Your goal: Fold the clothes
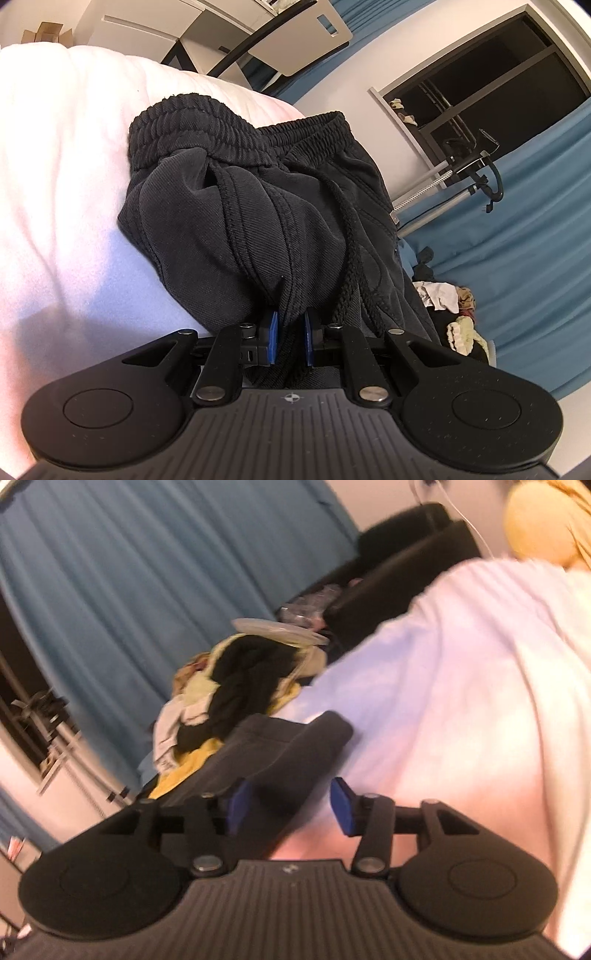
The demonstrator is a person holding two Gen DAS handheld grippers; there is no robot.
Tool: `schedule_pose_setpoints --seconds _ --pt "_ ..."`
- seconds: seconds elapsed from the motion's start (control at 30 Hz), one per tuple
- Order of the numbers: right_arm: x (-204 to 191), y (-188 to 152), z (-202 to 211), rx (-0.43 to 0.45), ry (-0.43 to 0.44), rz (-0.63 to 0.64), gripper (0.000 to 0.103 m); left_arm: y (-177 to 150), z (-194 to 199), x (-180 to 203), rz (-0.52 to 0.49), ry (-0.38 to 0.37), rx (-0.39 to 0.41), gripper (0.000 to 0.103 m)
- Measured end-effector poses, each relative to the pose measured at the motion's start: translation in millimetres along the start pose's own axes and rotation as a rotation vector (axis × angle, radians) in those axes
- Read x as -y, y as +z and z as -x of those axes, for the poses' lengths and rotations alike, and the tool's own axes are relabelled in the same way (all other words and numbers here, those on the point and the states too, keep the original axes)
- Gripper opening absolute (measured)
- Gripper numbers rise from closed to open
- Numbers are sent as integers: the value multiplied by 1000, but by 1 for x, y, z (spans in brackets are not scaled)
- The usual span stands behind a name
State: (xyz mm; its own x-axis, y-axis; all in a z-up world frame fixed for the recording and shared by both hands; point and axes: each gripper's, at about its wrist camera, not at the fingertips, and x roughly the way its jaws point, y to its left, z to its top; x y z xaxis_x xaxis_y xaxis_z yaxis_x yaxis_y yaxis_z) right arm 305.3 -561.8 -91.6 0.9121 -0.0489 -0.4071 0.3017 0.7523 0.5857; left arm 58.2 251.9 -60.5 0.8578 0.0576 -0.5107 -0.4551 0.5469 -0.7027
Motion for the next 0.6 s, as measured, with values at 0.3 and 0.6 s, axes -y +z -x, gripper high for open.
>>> schedule_pose_setpoints --seconds 0.3,0.6 --pt "-30 -44 89 8 91 -144 60 -6 15 10 -94 7 5 35" --pt "-49 -65 144 -160 66 -249 59 -16 45 14 -104 -48 -35 48"
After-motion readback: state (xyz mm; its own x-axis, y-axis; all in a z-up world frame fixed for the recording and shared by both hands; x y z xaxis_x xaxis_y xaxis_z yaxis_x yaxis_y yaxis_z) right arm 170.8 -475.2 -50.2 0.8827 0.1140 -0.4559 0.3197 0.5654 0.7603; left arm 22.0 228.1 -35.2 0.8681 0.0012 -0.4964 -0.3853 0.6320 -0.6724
